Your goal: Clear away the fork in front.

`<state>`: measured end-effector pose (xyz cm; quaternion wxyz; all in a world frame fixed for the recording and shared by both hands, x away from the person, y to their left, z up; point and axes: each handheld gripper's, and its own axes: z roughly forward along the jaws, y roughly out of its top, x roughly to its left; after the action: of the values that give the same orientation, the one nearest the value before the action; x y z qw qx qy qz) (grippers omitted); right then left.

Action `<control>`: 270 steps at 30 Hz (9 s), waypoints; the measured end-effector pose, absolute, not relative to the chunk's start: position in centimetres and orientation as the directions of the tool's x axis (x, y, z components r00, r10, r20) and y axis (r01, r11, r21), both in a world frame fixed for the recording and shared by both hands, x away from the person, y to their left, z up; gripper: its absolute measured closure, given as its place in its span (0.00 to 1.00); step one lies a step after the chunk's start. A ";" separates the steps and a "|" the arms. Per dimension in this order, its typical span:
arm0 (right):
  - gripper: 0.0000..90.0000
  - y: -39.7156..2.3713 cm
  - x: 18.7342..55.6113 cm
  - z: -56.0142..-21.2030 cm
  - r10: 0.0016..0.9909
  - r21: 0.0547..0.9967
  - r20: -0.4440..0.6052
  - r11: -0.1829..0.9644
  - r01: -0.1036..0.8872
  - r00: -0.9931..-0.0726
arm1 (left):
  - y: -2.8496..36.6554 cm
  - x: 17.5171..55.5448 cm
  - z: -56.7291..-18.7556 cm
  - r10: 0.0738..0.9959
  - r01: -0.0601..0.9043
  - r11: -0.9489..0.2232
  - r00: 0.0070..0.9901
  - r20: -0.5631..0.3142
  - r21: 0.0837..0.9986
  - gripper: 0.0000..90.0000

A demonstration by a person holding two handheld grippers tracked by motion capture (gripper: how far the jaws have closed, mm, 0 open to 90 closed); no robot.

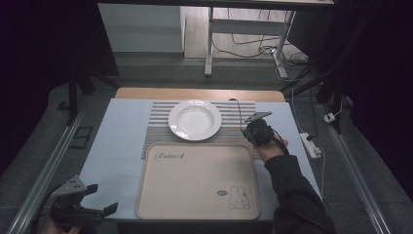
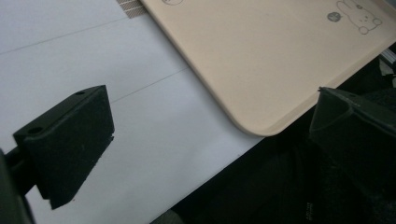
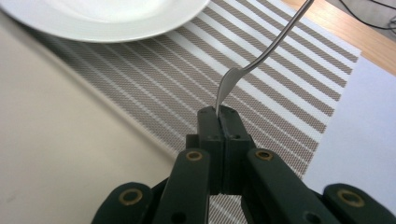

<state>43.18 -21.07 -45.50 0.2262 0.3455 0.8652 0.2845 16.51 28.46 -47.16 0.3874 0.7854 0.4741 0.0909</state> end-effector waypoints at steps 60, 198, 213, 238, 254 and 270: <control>1.00 -19.5 25.4 -45.1 0.334 0.695 0.046 0.667 0.270 -0.942 | 18.2 26.1 -46.7 0.526 0.478 -0.559 0.836 -0.156 0.678 0.00; 0.00 -24.9 23.9 -45.8 0.598 0.739 0.076 0.504 0.448 -0.798 | 16.5 27.5 -47.3 0.735 0.725 -0.513 0.648 -0.202 0.459 0.96; 0.00 -25.6 23.3 -45.7 0.615 0.745 0.075 0.489 0.454 -0.785 | 16.1 28.4 -50.3 0.843 0.858 -0.372 0.472 -0.257 0.355 0.96; 0.00 -26.4 22.4 -45.4 0.645 0.751 0.083 0.461 0.473 -0.760 | 16.8 30.5 -49.3 0.821 0.817 -0.367 0.509 -0.257 0.444 0.99; 0.00 -26.8 21.9 -45.4 0.670 0.746 0.079 0.451 0.490 -0.738 | 14.5 33.8 -50.5 0.777 0.778 -0.419 0.575 -0.258 0.469 0.99; 0.00 -26.9 22.2 -45.5 0.664 0.733 0.109 0.448 0.511 -0.739 | 10.7 32.7 -51.4 0.704 0.703 -0.554 0.682 -0.201 0.445 0.99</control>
<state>22.21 -26.91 -45.46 0.0973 0.3476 0.8453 0.3938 32.72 10.67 -51.39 0.2523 0.8816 0.3990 0.0004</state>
